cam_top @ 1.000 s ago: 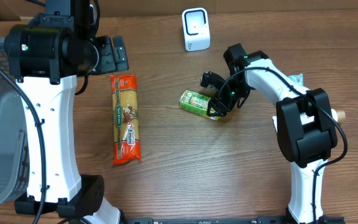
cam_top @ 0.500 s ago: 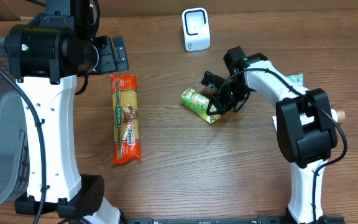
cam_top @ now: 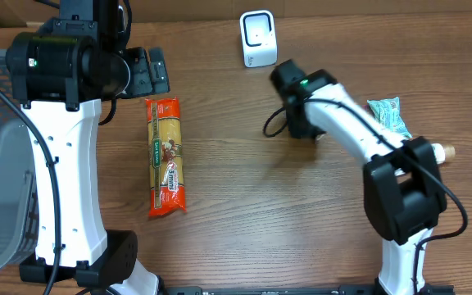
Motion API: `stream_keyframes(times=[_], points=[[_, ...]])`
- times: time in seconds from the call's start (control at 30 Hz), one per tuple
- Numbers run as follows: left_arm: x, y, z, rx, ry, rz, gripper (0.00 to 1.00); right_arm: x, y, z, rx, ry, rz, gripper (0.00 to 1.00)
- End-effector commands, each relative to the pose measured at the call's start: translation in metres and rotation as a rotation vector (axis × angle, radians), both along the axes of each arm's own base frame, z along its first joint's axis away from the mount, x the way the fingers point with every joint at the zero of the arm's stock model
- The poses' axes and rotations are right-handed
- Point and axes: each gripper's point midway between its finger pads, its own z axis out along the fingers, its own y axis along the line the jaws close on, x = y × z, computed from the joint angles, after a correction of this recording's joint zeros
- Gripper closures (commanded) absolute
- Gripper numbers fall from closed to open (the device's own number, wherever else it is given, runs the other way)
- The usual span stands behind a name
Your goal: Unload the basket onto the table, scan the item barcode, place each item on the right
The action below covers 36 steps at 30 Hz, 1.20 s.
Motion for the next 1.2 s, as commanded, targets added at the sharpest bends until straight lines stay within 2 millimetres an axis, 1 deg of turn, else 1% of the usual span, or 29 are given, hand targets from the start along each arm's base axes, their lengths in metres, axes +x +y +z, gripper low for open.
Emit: stream_keyframes(times=[0.0, 0.03, 0.07, 0.1, 0.13, 0.17, 0.2, 0.23, 0.27, 0.3, 0.33, 0.43, 0.53, 0.6, 0.63, 0.7, 0.73, 0.77, 0.8, 0.87, 0.9, 0.93, 0.97, 1.03, 1.07, 1.17], points=[[0.001, 0.002, -0.001, 0.018, 0.004, -0.011, 0.0, -0.004, -0.008, -0.006, -0.161, -0.116, -0.076, 0.96], [0.001, 0.002, -0.001, 0.018, 0.004, -0.011, 0.0, -0.008, -0.004, -0.012, -0.17, -0.102, -0.06, 0.96], [0.001, 0.002, -0.001, 0.018, 0.004, -0.011, 0.0, -0.013, 0.002, -0.016, -0.173, -0.082, -0.036, 0.92], [0.001, 0.002, -0.001, 0.018, 0.004, -0.011, 0.0, -0.017, 0.009, -0.019, -0.168, -0.058, -0.002, 0.86], [0.001, 0.002, -0.001, 0.017, 0.004, -0.011, 0.0, -0.021, 0.02, -0.021, -0.158, -0.034, 0.055, 0.78], [0.001, 0.002, -0.001, 0.018, 0.004, -0.011, 0.0, -0.023, 0.029, -0.02, -0.148, -0.027, 0.087, 0.63], [0.001, 0.002, -0.001, 0.018, 0.004, -0.011, 0.0, -0.025, 0.041, -0.018, -0.129, -0.023, 0.119, 0.55], [0.001, 0.002, -0.001, 0.018, 0.004, -0.011, 0.0, -0.027, 0.052, -0.016, -0.11, -0.017, 0.15, 0.45], [0.001, 0.002, -0.001, 0.018, 0.004, -0.011, 0.0, -0.029, 0.063, -0.014, -0.088, -0.006, 0.188, 0.39], [0.001, 0.002, -0.001, 0.018, 0.004, -0.011, 0.0, -0.031, 0.074, -0.012, -0.062, 0.009, 0.233, 0.37], [0.001, 0.002, -0.001, 0.018, 0.004, -0.011, 0.0, -0.034, 0.088, -0.011, -0.03, 0.025, 0.281, 0.3], [0.001, 0.002, -0.001, 0.018, 0.004, -0.011, 0.0, -0.045, 0.118, -0.013, 0.078, 0.089, 0.386, 0.2], [0.001, 0.002, -0.001, 0.018, 0.004, -0.011, 0.0, -0.061, 0.143, -0.019, 0.211, 0.176, 0.486, 0.19], [0.001, 0.002, -0.001, 0.018, 0.004, -0.011, 0.0, -0.061, 0.145, -0.017, 0.241, 0.185, 0.48, 0.21], [0.001, 0.002, -0.001, 0.018, 0.004, -0.011, 0.01, -0.057, 0.142, -0.014, 0.248, 0.177, 0.461, 0.24], [0.001, 0.002, -0.001, 0.018, 0.004, -0.011, 0.0, -0.047, 0.136, -0.005, 0.261, 0.145, 0.414, 0.24], [0.001, 0.002, -0.001, 0.017, 0.004, -0.011, 0.0, -0.04, 0.132, 0.003, 0.271, 0.12, 0.382, 0.24], [0.001, 0.002, -0.001, 0.018, 0.004, -0.011, 0.0, -0.03, 0.124, 0.019, 0.293, 0.079, 0.343, 0.24], [0.001, 0.002, -0.001, 0.018, 0.004, -0.011, 0.0, -0.023, 0.118, 0.03, 0.306, 0.054, 0.322, 0.23], [0.001, 0.002, -0.001, 0.018, 0.004, -0.011, 0.0, -0.011, 0.102, 0.051, 0.329, 0.005, 0.285, 0.18], [0.001, 0.002, -0.001, 0.018, 0.004, -0.011, 0.0, -0.005, 0.093, 0.059, 0.337, -0.016, 0.265, 0.13], [0.001, 0.002, -0.001, 0.017, 0.004, -0.011, 0.0, -0.001, 0.085, 0.065, 0.344, -0.028, 0.244, 0.05], [0.001, 0.002, -0.001, 0.018, 0.004, -0.011, 0.0, 0.004, 0.071, 0.067, 0.356, -0.029, 0.211, 0.0], [0.001, 0.002, -0.001, 0.018, 0.004, -0.011, 0.0, 0.005, 0.06, 0.062, 0.413, 0.02, 0.209, 0.0], [0.001, 0.002, -0.001, 0.018, 0.004, -0.011, 0.0, 0.004, 0.059, 0.058, 0.452, 0.05, 0.223, 0.0], [0.001, 0.002, -0.001, 0.018, 0.004, -0.011, 0.0, -0.005, 0.064, 0.042, 0.642, 0.163, 0.295, 0.0]])
